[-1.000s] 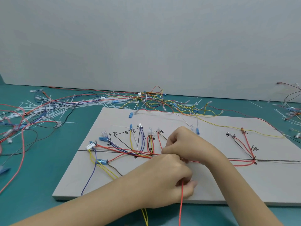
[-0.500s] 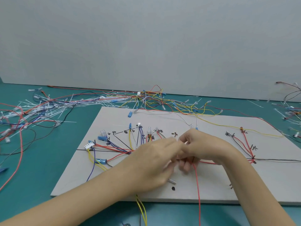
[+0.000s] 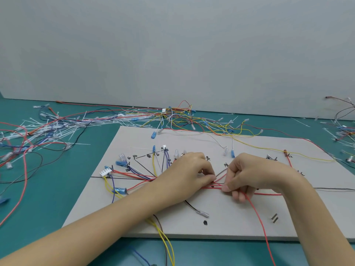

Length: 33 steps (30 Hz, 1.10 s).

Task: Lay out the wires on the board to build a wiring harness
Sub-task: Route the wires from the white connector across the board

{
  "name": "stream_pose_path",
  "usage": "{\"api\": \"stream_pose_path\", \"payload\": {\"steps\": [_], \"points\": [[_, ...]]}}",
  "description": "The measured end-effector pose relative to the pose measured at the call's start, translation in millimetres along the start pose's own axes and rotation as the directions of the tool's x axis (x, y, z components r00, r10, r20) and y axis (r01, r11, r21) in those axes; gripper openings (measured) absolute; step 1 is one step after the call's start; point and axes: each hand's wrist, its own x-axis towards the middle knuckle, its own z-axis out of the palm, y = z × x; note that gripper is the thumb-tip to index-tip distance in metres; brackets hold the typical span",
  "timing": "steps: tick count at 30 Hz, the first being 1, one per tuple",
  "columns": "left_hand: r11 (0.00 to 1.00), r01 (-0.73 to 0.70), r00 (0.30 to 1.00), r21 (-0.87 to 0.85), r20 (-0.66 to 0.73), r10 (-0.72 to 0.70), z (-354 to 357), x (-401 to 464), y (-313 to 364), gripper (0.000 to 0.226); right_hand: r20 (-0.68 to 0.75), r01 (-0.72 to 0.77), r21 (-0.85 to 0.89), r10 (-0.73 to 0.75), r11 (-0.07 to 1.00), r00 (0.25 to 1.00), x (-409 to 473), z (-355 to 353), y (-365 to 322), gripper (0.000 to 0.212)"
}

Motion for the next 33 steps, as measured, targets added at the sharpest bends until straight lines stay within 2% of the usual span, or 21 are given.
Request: {"api": "stream_pose_path", "payload": {"steps": [6,13,16,18,21,23,25,27,31,33], "points": [[0.999,-0.036,0.998,0.020,-0.049,0.037,5.8,-0.8,-1.0,0.014,0.013,-0.006,-0.137,0.007,0.991,1.000,2.2,-4.0,-2.2,0.017],[0.996,-0.081,0.996,0.021,-0.024,0.081,5.2,-0.9,-2.2,0.016,0.098,0.032,-0.085,-0.024,0.996,0.995,0.0,-17.1,6.7,0.012],[0.998,-0.057,0.998,0.000,-0.008,0.057,5.0,0.8,-0.6,0.014,0.123,0.028,-0.100,-0.015,0.995,0.992,-1.8,-21.5,6.9,0.013],[1.000,-0.029,1.000,-0.012,0.003,0.029,4.8,3.4,0.7,0.012,0.097,0.035,-0.169,-0.019,0.985,0.995,-3.0,-24.4,5.8,0.017],[1.000,0.005,0.999,-0.012,0.037,-0.005,3.9,7.4,2.6,0.010,-0.029,0.017,-0.341,-0.029,0.940,0.999,-2.3,-20.7,0.8,0.019],[1.000,0.017,0.999,-0.007,0.044,-0.017,4.2,9.0,3.0,0.009,-0.142,-0.021,-0.385,-0.037,0.923,0.989,-2.6,-14.5,2.7,0.020],[1.000,0.001,0.999,0.014,0.041,-0.002,5.3,8.1,2.6,0.009,-0.247,-0.008,-0.321,-0.075,0.947,0.966,-2.5,-8.6,11.5,0.016],[0.999,-0.036,0.999,0.038,0.029,0.035,6.5,5.7,1.3,0.010,-0.323,0.097,-0.151,-0.141,0.984,0.936,-0.9,-3.2,23.6,0.012],[0.990,-0.094,0.995,0.109,0.031,0.091,7.9,4.1,-0.5,0.011,-0.541,0.242,-0.049,-0.229,0.969,0.809,5.8,0.8,40.5,0.006],[0.988,-0.094,0.995,0.121,0.030,0.091,8.7,4.1,0.2,0.011,-0.655,0.204,-0.097,-0.216,0.974,0.724,11.8,-0.9,49.6,0.007]]}}
